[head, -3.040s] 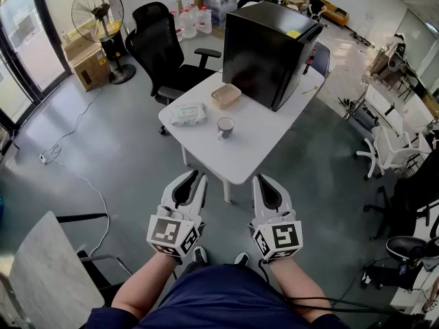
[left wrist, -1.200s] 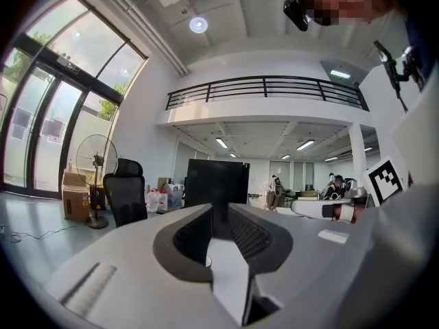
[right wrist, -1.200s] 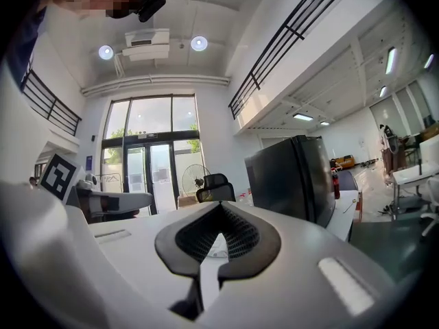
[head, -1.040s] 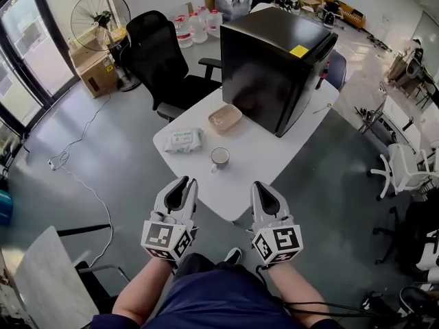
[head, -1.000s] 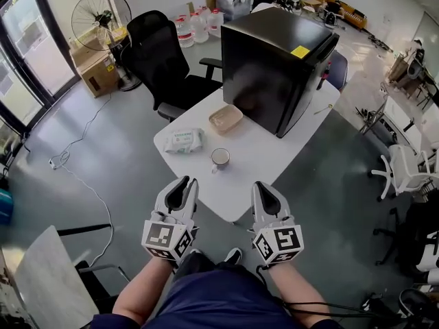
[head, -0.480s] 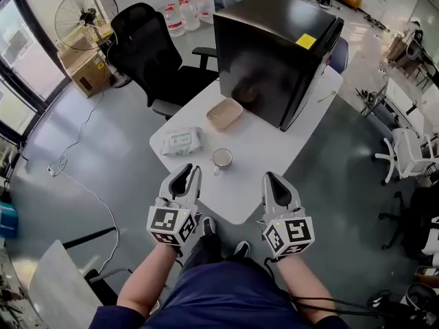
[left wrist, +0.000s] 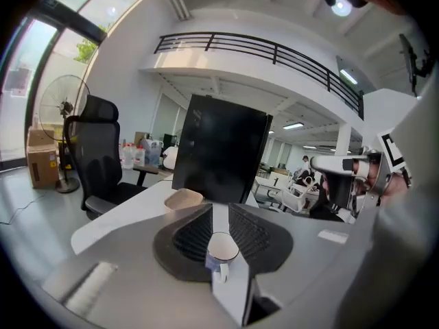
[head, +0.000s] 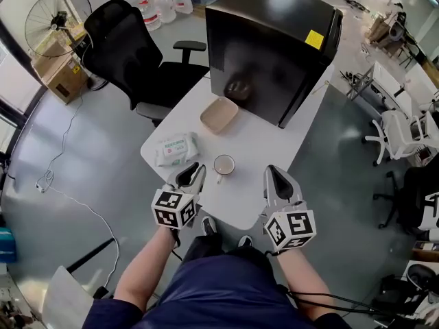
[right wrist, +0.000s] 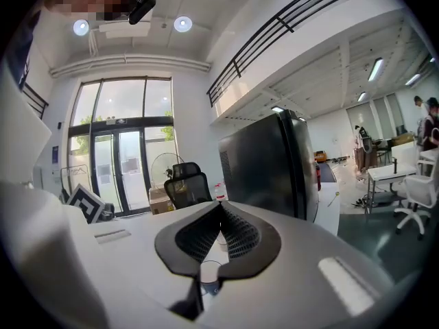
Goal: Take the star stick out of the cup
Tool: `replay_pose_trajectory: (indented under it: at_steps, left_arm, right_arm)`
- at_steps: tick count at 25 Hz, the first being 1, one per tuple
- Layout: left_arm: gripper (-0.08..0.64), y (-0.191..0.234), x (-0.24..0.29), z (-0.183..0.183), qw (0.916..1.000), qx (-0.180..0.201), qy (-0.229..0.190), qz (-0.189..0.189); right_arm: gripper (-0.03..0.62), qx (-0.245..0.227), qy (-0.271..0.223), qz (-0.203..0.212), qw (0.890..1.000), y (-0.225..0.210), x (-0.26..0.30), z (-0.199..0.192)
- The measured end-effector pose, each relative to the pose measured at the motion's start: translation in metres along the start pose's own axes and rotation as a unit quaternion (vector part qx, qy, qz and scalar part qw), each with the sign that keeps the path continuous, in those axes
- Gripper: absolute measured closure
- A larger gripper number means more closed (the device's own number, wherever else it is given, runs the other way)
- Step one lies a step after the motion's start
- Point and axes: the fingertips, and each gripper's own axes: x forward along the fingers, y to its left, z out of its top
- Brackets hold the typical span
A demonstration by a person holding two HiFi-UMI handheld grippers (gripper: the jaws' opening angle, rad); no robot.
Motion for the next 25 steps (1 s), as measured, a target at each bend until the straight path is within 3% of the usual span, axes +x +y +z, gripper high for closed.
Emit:
replay_pose_trajectory:
  at_steps: [5, 11, 18, 25]
  left_arm:
    - [0.485, 0.015, 0.026, -0.021, 0.9982, -0.011, 0.042, -0.041]
    - [0.485, 0.012, 0.049, -0.049, 0.9928, -0.032, 0.09, -0.073]
    - [0.485, 0.008, 0.066, -0.078, 0.9863, -0.075, 0.129, -0.07]
    - [0.485, 0.011, 0.077, -0.101, 0.9811, -0.103, 0.16, -0.039]
  right_arm:
    - [0.586, -0.015, 0.017, -0.022, 0.999, -0.001, 0.018, -0.013]
    - [0.585, -0.002, 0.048, -0.035, 0.998, -0.019, 0.03, -0.035]
    - [0.586, 0.011, 0.068, -0.019, 0.997, -0.031, 0.044, -0.048]
    - [0.584, 0.022, 0.079, -0.007, 0.997, -0.041, 0.047, -0.06]
